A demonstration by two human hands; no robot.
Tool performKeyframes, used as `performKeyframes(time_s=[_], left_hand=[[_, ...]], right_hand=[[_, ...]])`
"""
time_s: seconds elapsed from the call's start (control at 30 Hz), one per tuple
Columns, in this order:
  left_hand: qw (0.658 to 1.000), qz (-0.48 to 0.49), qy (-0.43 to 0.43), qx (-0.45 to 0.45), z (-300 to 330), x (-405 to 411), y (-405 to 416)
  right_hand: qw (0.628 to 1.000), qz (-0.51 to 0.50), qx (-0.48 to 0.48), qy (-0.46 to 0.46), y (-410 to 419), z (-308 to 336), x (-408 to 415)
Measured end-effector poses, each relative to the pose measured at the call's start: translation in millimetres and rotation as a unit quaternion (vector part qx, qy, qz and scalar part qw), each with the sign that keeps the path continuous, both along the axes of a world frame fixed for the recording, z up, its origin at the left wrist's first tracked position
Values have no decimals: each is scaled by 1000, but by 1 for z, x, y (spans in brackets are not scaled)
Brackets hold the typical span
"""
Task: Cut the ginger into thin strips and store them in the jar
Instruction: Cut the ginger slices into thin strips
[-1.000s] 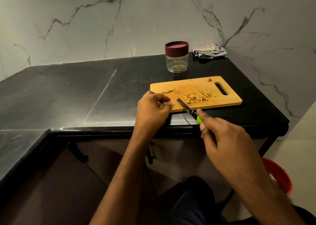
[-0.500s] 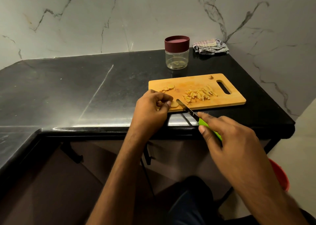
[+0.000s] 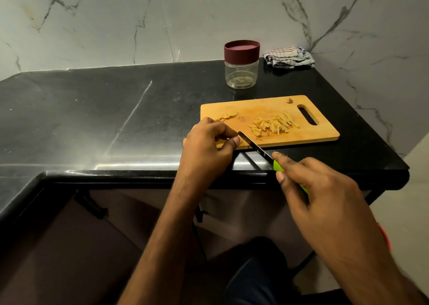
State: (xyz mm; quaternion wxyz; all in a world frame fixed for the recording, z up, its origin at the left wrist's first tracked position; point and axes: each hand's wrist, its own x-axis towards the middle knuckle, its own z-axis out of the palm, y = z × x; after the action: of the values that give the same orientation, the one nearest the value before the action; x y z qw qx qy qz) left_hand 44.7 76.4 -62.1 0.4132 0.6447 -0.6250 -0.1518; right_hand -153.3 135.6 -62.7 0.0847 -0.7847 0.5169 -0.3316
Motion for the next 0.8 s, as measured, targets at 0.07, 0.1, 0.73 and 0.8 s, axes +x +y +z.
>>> performKeyframes(time_s=[0.07, 0.1, 0.73, 0.8], left_hand=[[1000, 1, -1, 2, 0, 0, -1], [1000, 1, 0, 3, 1, 0, -2], [991, -13, -134, 23, 1, -4, 1], [991, -16, -130, 40, 1, -4, 1]], right_hand=[[1000, 1, 3, 3, -2, -1, 1], [1000, 0, 3, 2, -4, -2, 2], [997, -29, 27, 60, -11, -1, 6], [998, -27, 25, 57, -10, -2, 5]])
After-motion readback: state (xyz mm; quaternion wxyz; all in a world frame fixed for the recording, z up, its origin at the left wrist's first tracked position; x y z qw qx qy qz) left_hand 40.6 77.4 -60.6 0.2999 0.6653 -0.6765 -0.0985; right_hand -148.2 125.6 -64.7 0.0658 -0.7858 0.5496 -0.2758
